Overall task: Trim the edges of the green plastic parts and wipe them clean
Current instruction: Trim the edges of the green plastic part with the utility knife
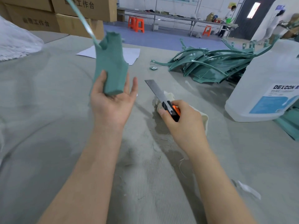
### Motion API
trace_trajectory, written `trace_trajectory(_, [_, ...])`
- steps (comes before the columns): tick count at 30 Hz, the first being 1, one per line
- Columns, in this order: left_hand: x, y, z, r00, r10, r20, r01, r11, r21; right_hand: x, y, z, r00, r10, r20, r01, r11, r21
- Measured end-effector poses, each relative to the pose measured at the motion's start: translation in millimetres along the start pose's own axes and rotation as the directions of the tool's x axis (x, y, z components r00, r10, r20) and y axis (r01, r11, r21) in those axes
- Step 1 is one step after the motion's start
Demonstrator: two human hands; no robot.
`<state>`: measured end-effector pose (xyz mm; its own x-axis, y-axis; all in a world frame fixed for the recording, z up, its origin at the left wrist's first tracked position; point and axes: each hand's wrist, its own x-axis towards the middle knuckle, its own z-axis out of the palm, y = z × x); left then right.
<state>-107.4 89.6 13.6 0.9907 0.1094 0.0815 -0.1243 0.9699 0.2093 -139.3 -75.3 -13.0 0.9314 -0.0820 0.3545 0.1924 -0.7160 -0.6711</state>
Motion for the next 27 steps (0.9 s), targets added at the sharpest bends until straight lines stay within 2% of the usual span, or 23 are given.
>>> trace_trajectory(2, [-3.1,-6.7,0.5,0.982,-0.093,0.165,0.084,0.995,0.062,0.6,-1.0,0.9,1.000,-0.004,0.017,0.004,1.000,-0.007])
trace_trajectory(5, [-8.8,-21.5,1.3,0.909,-0.289,0.299,0.248,0.954,0.170,1.0,-1.1,1.7,0.999,-0.003,0.037,0.003,1.000,0.011])
trace_trajectory(8, [-12.9,-34.2,1.9,0.865,-0.424,0.268,0.366,0.899,0.241,2.6,0.6,-0.7,0.998,-0.021,0.067,0.017,0.998,0.059])
trace_trajectory(12, [-14.2,-39.1,1.0,0.867,-0.475,0.152,0.391,0.836,0.384,2.9,3.6,-5.3,0.995,-0.011,0.104,-0.009,0.982,0.186])
trace_trajectory(15, [-13.1,-37.8,1.2,0.907,-0.412,0.088,0.337,0.834,0.436,3.5,3.8,-8.3,0.983,-0.017,0.184,-0.022,0.979,0.204])
trace_trajectory(18, [-6.9,-31.1,-1.7,0.965,-0.262,0.020,0.235,0.893,0.383,4.1,2.5,-11.4,0.965,-0.001,0.262,-0.027,0.994,0.103])
trace_trajectory(20, [-1.4,-25.8,-4.1,0.989,-0.143,-0.040,0.148,0.923,0.354,3.0,1.6,-14.4,0.945,-0.012,0.328,-0.023,0.994,0.103])
trace_trajectory(23, [5.6,-14.6,-7.4,0.991,0.032,-0.127,0.006,0.959,0.284,1.1,1.0,-19.6,0.893,-0.026,0.448,-0.038,0.990,0.134])
trace_trajectory(25, [8.9,-5.1,-8.9,0.982,0.117,-0.146,-0.081,0.970,0.230,2.2,3.7,-20.1,0.885,-0.026,0.465,-0.032,0.993,0.118])
trace_trajectory(27, [10.0,1.4,-8.9,0.979,0.140,-0.148,-0.108,0.973,0.202,2.5,4.6,-18.6,0.897,-0.013,0.443,-0.026,0.996,0.083])
